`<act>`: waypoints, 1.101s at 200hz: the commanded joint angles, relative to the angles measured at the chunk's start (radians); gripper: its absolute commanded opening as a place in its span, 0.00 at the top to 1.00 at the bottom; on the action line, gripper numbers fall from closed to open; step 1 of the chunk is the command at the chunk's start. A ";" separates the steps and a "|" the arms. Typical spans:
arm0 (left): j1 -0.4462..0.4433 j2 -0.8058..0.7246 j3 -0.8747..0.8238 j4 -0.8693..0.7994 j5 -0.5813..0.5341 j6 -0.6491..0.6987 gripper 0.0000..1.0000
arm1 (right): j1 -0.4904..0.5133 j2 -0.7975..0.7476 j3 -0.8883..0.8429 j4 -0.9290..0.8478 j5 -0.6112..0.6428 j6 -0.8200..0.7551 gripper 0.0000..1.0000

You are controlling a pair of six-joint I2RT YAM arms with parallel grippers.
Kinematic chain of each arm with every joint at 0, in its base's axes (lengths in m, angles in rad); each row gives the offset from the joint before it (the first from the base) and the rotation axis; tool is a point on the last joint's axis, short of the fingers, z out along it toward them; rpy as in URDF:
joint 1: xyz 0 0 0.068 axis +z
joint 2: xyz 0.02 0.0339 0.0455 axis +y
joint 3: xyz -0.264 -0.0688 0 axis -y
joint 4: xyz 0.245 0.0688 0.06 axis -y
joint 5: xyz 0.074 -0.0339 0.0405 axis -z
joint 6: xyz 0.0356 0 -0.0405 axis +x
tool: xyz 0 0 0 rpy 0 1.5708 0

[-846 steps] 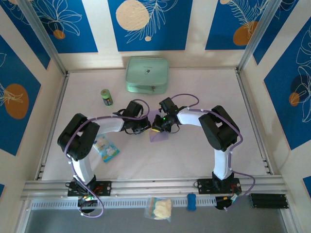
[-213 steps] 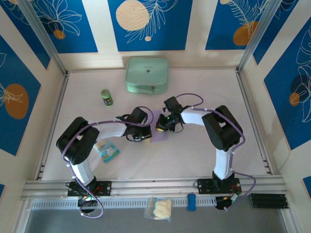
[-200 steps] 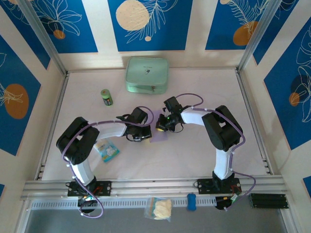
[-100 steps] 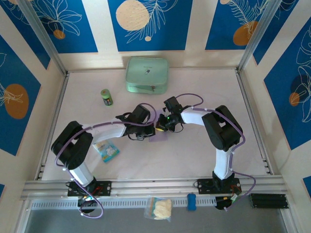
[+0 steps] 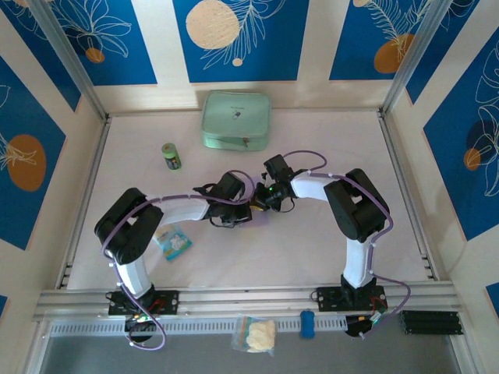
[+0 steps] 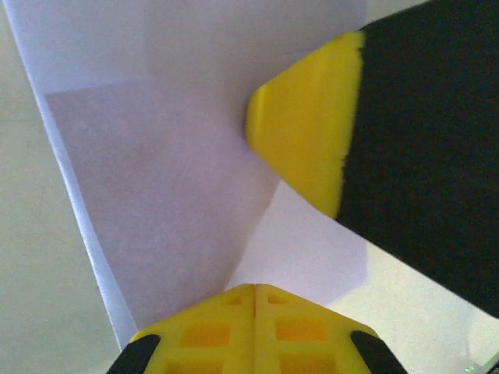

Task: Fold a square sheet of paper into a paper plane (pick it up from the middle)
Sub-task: Fold the triangle a second time at the center of the table.

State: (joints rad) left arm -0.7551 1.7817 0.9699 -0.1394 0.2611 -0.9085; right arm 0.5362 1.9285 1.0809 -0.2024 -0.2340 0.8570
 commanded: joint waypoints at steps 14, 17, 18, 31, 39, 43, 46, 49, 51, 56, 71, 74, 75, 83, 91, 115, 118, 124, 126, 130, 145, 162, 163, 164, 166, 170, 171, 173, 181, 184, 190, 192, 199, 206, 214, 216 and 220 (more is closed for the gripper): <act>-0.006 0.018 0.020 -0.039 -0.010 0.025 0.96 | -0.007 0.094 -0.042 -0.152 0.130 0.009 1.00; -0.007 0.018 0.018 -0.039 -0.012 0.027 0.96 | -0.007 0.094 -0.042 -0.152 0.130 0.009 1.00; -0.007 0.018 0.018 -0.040 -0.012 0.028 0.96 | -0.008 0.093 -0.041 -0.152 0.130 0.008 1.00; -0.004 0.016 0.013 -0.045 -0.021 0.031 0.96 | -0.007 0.095 -0.041 -0.154 0.131 0.008 1.00; -0.002 0.014 0.009 -0.048 -0.024 0.033 0.96 | -0.006 0.098 -0.040 -0.155 0.130 0.006 1.00; 0.000 0.013 0.008 -0.050 -0.026 0.035 0.96 | -0.007 0.099 -0.039 -0.155 0.129 0.005 1.00; 0.000 0.012 0.006 -0.049 -0.028 0.034 0.96 | -0.007 0.099 -0.038 -0.155 0.131 0.005 1.00; -0.001 0.012 0.006 -0.051 -0.029 0.034 0.96 | -0.007 0.099 -0.039 -0.156 0.131 0.005 1.00; 0.001 0.011 0.003 -0.051 -0.029 0.036 0.96 | -0.008 0.099 -0.039 -0.157 0.131 0.004 1.00; 0.002 0.010 0.001 -0.052 -0.030 0.036 0.96 | -0.007 0.100 -0.038 -0.158 0.131 0.004 1.00; 0.006 0.008 -0.006 -0.049 -0.029 0.037 0.96 | -0.008 0.100 -0.039 -0.160 0.133 0.002 1.00; 0.007 0.008 -0.009 -0.049 -0.029 0.037 0.96 | -0.007 0.100 -0.039 -0.160 0.134 0.002 1.00; 0.008 0.008 -0.010 -0.049 -0.028 0.037 0.96 | -0.007 0.101 -0.039 -0.160 0.133 0.002 1.00; 0.009 0.008 -0.013 -0.046 -0.028 0.037 0.96 | -0.007 0.101 -0.038 -0.161 0.134 0.002 1.00; 0.011 0.009 -0.017 -0.043 -0.027 0.037 0.96 | -0.007 0.101 -0.039 -0.163 0.136 0.001 1.00; 0.013 0.010 -0.031 -0.037 -0.022 0.036 0.96 | -0.007 0.103 -0.038 -0.164 0.136 -0.001 1.00; 0.014 0.011 -0.032 -0.036 -0.020 0.036 0.96 | -0.007 0.103 -0.038 -0.166 0.136 -0.002 1.00; 0.015 0.009 -0.038 -0.036 -0.020 0.034 0.96 | -0.007 0.104 -0.036 -0.166 0.136 -0.003 1.00; 0.015 0.009 -0.039 -0.036 -0.019 0.035 0.96 | -0.007 0.104 -0.036 -0.166 0.136 -0.004 1.00; 0.017 0.009 -0.044 -0.035 -0.020 0.037 0.96 | -0.007 0.105 -0.036 -0.166 0.136 -0.003 1.00; 0.021 0.004 -0.059 -0.032 -0.015 0.037 0.96 | -0.007 0.106 -0.036 -0.167 0.137 -0.005 1.00; 0.027 -0.001 -0.080 -0.025 -0.004 0.040 0.97 | -0.007 0.109 -0.035 -0.172 0.140 -0.006 1.00; 0.027 -0.001 -0.081 -0.025 -0.003 0.040 0.97 | -0.007 0.109 -0.035 -0.171 0.140 -0.006 1.00; 0.028 -0.001 -0.082 -0.024 -0.002 0.041 0.97 | -0.007 0.109 -0.035 -0.171 0.140 -0.006 1.00; 0.029 -0.003 -0.084 -0.025 0.000 0.042 0.97 | -0.007 0.109 -0.035 -0.172 0.140 -0.007 1.00; 0.031 -0.005 -0.090 -0.025 0.004 0.044 0.97 | -0.007 0.109 -0.034 -0.173 0.140 -0.007 1.00; 0.031 -0.005 -0.091 -0.024 0.005 0.044 0.97 | -0.007 0.109 -0.033 -0.173 0.140 -0.007 1.00; 0.032 -0.005 -0.094 -0.023 0.007 0.045 0.98 | -0.007 0.110 -0.033 -0.173 0.139 -0.008 1.00; 0.036 -0.009 -0.106 -0.025 0.015 0.048 0.98 | -0.007 0.110 -0.033 -0.175 0.141 -0.009 1.00; 0.039 -0.011 -0.111 -0.025 0.019 0.049 0.98 | -0.007 0.111 -0.033 -0.174 0.142 -0.009 1.00; 0.041 -0.015 -0.122 -0.023 0.027 0.053 0.98 | -0.007 0.111 -0.032 -0.177 0.143 -0.010 1.00; 0.044 -0.017 -0.126 -0.023 0.029 0.055 0.98 | -0.007 0.111 -0.032 -0.178 0.144 -0.010 1.00; 0.048 -0.023 -0.140 -0.023 0.037 0.059 0.98 | -0.007 0.113 -0.030 -0.180 0.145 -0.012 1.00; 0.052 -0.031 -0.151 -0.027 0.044 0.067 0.98 | -0.007 0.113 -0.029 -0.182 0.145 -0.013 1.00; 0.057 -0.039 -0.163 -0.034 0.050 0.079 0.99 | -0.007 0.113 -0.028 -0.183 0.146 -0.014 1.00; 0.058 -0.041 -0.166 -0.037 0.051 0.082 0.99 | -0.007 0.113 -0.028 -0.183 0.146 -0.015 1.00; 0.058 -0.046 -0.170 -0.044 0.054 0.089 0.99 | -0.007 0.114 -0.027 -0.183 0.146 -0.015 1.00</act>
State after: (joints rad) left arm -0.7143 1.7519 0.8673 -0.0555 0.2893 -0.8677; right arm 0.5350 1.9396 1.1023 -0.2325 -0.2371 0.8558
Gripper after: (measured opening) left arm 0.054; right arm 0.042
